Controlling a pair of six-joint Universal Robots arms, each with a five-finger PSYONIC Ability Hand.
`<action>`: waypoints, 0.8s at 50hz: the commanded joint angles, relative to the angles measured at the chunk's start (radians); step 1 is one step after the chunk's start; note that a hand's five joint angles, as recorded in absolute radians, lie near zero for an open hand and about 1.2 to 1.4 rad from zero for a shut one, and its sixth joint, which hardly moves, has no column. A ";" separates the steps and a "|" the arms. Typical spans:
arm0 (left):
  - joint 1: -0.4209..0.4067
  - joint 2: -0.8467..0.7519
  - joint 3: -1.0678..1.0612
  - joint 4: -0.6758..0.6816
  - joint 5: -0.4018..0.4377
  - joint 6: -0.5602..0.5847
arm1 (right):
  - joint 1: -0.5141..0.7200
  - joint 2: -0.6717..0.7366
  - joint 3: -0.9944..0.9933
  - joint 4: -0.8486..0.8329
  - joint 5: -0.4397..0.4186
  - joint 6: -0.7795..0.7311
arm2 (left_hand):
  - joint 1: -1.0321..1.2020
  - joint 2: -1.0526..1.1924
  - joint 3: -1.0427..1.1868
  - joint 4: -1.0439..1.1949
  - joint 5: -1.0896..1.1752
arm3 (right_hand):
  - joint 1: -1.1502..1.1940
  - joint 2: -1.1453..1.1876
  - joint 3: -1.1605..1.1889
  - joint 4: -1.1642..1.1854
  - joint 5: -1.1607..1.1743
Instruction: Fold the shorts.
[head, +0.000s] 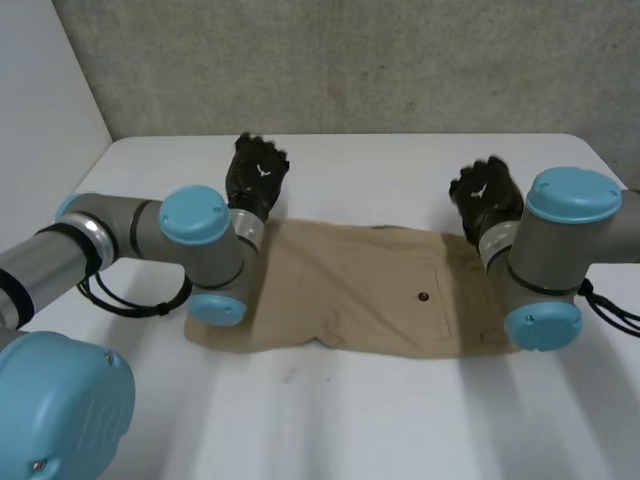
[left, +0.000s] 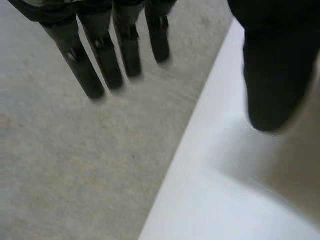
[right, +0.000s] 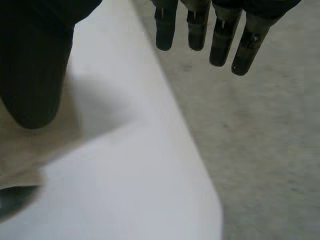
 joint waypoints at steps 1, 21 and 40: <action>-0.024 0.155 -0.170 0.252 -0.025 0.000 | -0.002 -0.183 0.063 -0.081 0.043 0.092 | -0.183 -0.314 -0.320 -0.312 -0.303 | -0.049 -0.080 -0.075 -0.084 -0.101; -0.005 0.678 -0.829 -0.058 0.047 -0.495 | -0.121 -0.525 0.560 0.262 -0.248 0.400 | -0.173 -0.305 -0.311 -0.302 -0.293 | 0.061 0.030 0.035 0.026 0.009; 0.094 0.735 -0.935 -0.194 0.110 -0.707 | -0.215 -0.378 0.704 -0.058 -0.331 0.378 | -0.168 -0.299 -0.305 -0.297 -0.287 | 0.556 0.525 0.530 0.521 0.504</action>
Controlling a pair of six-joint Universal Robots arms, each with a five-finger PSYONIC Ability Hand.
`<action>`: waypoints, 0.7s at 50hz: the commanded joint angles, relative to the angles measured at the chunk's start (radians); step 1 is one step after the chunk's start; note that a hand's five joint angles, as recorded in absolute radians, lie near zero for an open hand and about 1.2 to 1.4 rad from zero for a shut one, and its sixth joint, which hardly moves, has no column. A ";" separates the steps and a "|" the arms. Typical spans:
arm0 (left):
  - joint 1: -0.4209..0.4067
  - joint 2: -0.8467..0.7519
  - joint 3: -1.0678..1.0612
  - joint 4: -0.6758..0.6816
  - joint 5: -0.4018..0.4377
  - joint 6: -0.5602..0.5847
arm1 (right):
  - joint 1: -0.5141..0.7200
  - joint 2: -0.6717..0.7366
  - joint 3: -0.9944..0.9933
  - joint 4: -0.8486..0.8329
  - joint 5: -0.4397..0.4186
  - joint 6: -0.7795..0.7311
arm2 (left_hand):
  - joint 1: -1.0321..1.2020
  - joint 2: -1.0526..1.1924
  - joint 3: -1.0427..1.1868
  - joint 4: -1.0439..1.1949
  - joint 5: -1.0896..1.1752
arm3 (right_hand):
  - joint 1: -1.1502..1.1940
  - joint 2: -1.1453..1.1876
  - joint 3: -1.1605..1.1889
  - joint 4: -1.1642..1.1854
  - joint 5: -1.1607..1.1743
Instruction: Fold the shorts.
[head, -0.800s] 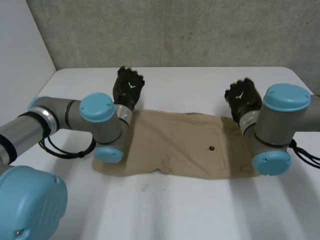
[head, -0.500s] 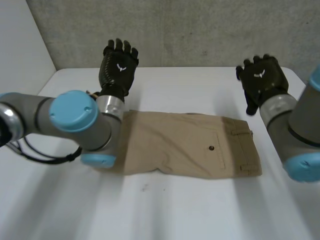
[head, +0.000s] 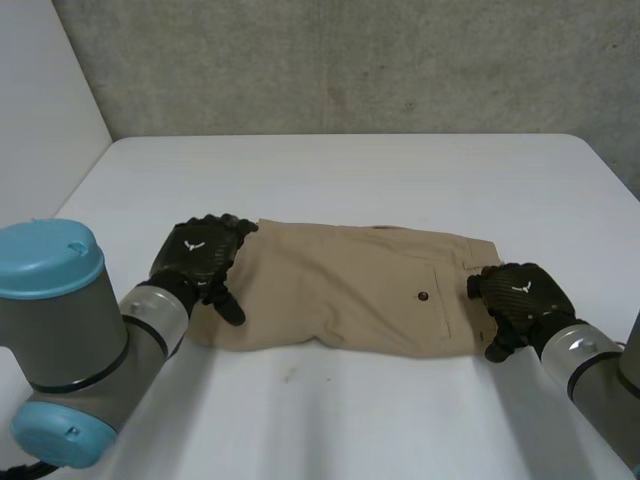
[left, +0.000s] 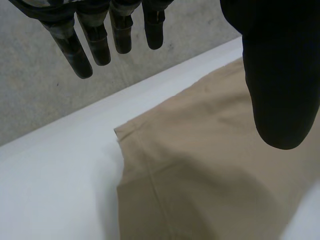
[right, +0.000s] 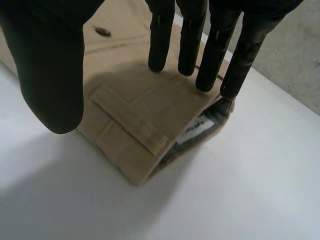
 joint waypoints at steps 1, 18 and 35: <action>0.015 -0.006 -0.008 0.005 -0.004 0.007 | -0.016 0.048 -0.015 -0.054 0.006 -0.022 | -0.006 -0.009 -0.020 -0.014 -0.031 | 0.401 0.328 0.329 0.327 0.345; 0.017 0.033 -0.014 0.000 -0.010 0.009 | -0.183 0.022 -0.058 0.012 0.040 -0.139 | -0.015 -0.018 -0.028 -0.023 -0.040 | 0.964 0.891 0.892 0.890 0.908; 0.043 0.102 -0.049 0.002 -0.012 0.009 | 0.156 -0.027 -0.394 0.216 0.042 -0.300 | -0.018 -0.021 -0.031 -0.026 -0.043 | 0.964 0.891 0.892 0.890 0.908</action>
